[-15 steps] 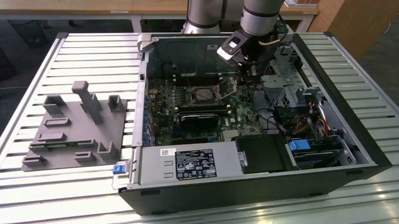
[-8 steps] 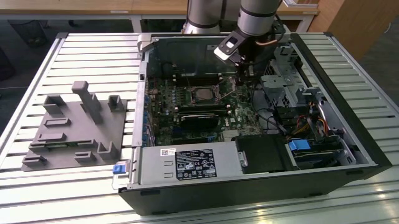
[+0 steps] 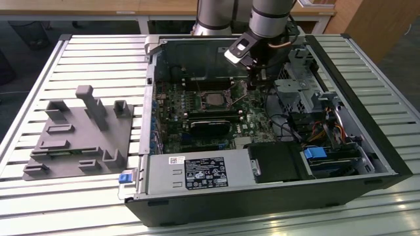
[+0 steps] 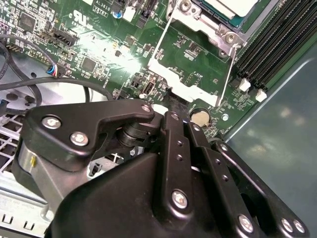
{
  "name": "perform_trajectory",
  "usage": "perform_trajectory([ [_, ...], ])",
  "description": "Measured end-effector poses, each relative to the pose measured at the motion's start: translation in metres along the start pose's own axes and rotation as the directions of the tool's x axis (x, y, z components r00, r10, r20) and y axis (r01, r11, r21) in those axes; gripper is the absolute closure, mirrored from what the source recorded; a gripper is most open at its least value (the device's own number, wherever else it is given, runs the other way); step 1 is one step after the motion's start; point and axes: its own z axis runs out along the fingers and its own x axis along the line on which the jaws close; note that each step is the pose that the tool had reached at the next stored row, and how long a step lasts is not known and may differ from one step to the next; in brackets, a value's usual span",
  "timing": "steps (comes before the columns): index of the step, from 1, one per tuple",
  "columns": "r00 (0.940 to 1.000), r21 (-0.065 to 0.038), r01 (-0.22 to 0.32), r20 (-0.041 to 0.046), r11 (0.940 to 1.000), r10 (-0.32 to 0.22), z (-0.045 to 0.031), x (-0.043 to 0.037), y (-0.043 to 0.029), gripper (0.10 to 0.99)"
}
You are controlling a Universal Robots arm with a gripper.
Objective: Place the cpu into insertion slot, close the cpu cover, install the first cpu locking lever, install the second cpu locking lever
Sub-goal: 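Close the cpu cover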
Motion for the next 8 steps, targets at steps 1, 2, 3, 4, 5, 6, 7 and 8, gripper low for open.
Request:
perform_trajectory([
  [1,1.0,0.0,0.0,0.0,1.0,0.0,0.0,0.0,-0.0004,0.98],
  [2,1.0,0.0,0.0,0.0,1.0,0.0,0.0,0.0,-0.0007,0.98],
  [3,1.0,0.0,0.0,0.0,1.0,0.0,0.0,0.0,-0.0011,0.98],
  [4,1.0,0.0,0.0,0.0,1.0,0.0,0.0,0.0,-0.0015,0.98],
  [5,1.0,0.0,0.0,0.0,1.0,0.0,-0.0001,0.0,-0.0019,0.98],
  [6,1.0,0.0,0.0,0.0,1.0,0.0,-0.0001,0.0,-0.0023,0.98],
  [7,1.0,0.0,0.0,0.0,1.0,0.0,-0.0001,0.0,-0.0029,0.98],
  [8,1.0,0.0,0.0,0.0,1.0,0.0,-0.0001,0.0,-0.0034,0.98],
])
